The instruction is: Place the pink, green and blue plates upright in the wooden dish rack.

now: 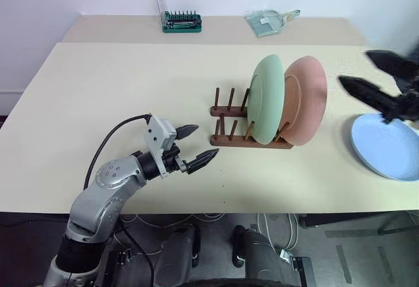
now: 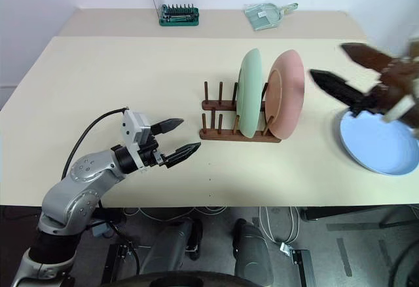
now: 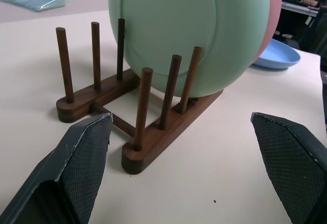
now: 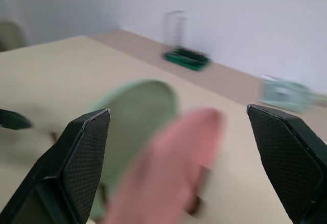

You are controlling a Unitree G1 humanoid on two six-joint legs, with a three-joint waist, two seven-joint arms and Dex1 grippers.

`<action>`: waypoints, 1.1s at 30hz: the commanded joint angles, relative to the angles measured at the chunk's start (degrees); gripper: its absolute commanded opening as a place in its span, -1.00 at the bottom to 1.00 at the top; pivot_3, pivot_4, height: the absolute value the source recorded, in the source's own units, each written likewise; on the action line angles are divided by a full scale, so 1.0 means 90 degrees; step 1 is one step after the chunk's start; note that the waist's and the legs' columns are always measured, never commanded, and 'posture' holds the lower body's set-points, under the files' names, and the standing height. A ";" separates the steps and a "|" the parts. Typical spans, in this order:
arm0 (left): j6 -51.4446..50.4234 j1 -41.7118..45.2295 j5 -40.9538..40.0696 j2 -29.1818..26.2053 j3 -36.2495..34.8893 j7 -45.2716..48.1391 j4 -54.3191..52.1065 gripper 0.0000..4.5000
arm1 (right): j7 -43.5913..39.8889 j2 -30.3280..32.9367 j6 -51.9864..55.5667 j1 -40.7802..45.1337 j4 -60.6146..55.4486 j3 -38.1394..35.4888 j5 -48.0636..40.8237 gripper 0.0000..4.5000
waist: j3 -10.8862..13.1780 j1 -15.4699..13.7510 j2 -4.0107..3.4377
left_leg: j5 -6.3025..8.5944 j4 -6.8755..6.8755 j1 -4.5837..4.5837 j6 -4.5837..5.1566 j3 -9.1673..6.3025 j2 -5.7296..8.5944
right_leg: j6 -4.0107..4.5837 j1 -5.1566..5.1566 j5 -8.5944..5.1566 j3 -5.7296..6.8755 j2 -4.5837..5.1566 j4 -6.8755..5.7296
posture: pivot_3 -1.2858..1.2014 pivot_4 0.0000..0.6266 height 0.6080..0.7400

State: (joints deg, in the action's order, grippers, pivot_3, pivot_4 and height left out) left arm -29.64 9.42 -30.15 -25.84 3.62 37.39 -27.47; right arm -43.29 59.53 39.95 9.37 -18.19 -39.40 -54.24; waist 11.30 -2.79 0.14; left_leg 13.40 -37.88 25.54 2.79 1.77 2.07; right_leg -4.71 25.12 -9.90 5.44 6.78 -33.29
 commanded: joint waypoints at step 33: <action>0.0682 -0.0165 0.0182 -0.0033 -0.0033 0.0541 0.0334 1.00 | 0.0960 0.0076 -0.1894 -0.0849 0.1557 0.1997 0.5492 -0.99 | -0.0022 0.0076 -0.0040 | 0.0004 -0.0020 -0.0020 -0.0002 0.0023 -0.0001 | -0.0038 -0.0007 0.0006 -0.0001 -0.0001 -0.0012 | 0.03 -0.52 1.00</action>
State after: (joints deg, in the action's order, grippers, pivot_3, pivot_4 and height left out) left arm -25.20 7.48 -28.67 -26.03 3.70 41.65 -24.09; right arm -37.19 58.39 22.90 -2.01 -1.12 -17.12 -5.63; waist 11.10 -2.11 -0.23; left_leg 13.44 -38.06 25.36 2.77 2.03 2.07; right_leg -5.05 25.09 -9.85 5.43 6.78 -33.41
